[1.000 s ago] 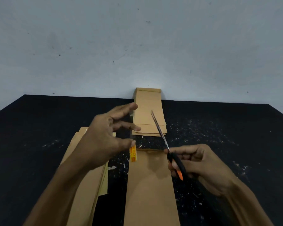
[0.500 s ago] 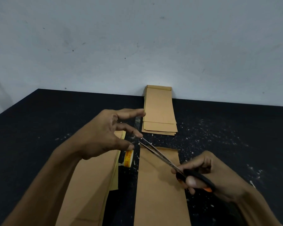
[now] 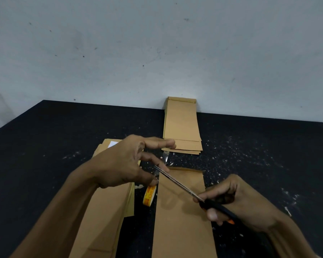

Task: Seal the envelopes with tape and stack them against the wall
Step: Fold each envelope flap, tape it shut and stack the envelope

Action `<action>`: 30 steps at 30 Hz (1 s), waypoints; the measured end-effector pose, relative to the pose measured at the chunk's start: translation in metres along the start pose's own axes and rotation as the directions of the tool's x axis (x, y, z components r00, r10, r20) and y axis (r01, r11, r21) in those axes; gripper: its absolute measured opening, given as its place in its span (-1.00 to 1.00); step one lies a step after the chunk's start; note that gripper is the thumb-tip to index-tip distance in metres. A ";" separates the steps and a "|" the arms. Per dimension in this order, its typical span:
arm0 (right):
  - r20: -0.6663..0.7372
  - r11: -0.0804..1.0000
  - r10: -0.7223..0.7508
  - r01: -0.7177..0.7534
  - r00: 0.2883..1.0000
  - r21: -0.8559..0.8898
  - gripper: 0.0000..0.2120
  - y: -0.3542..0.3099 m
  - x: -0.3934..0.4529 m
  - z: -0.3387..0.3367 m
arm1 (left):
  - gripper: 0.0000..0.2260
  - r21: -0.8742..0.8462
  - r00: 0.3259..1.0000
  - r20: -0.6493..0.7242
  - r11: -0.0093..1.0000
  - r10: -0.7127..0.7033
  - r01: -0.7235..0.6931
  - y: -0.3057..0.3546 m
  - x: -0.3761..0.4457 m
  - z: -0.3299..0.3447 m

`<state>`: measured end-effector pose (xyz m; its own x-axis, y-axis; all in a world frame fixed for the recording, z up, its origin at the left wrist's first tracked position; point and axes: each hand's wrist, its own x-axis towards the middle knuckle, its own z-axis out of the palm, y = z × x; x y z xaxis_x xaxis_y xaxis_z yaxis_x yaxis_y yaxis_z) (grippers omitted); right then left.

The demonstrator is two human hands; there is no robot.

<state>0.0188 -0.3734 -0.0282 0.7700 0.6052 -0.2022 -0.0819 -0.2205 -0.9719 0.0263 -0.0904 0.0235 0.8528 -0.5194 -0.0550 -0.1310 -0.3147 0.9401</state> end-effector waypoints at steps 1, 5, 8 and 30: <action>-0.001 1.000 0.003 -0.003 1.000 -0.008 -0.71 0.000 0.000 0.000 | -0.27 -0.005 1.000 0.003 1.000 0.001 -0.001 0.000 0.000 0.000; -0.030 0.999 0.038 -0.038 0.999 -0.005 -0.72 -0.002 -0.004 0.001 | -0.24 -0.037 0.999 -0.025 0.999 0.034 -0.035 -0.001 -0.002 -0.001; -0.138 0.999 0.050 -0.047 0.989 0.025 -0.72 -0.008 -0.007 0.004 | -0.22 -0.073 0.989 -0.115 0.992 0.092 -0.100 -0.001 -0.003 -0.001; -0.778 0.395 0.037 -0.724 0.627 -0.565 -0.68 -0.028 0.023 0.011 | -0.17 -0.163 0.931 -0.288 0.946 0.225 -0.279 -0.007 0.011 0.024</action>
<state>0.0314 -0.3448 -0.0070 0.9722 -0.2238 -0.0695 -0.2326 -0.9576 -0.1699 0.0251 -0.1129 0.0082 0.9097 -0.3257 0.2575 -0.2800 -0.0233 0.9597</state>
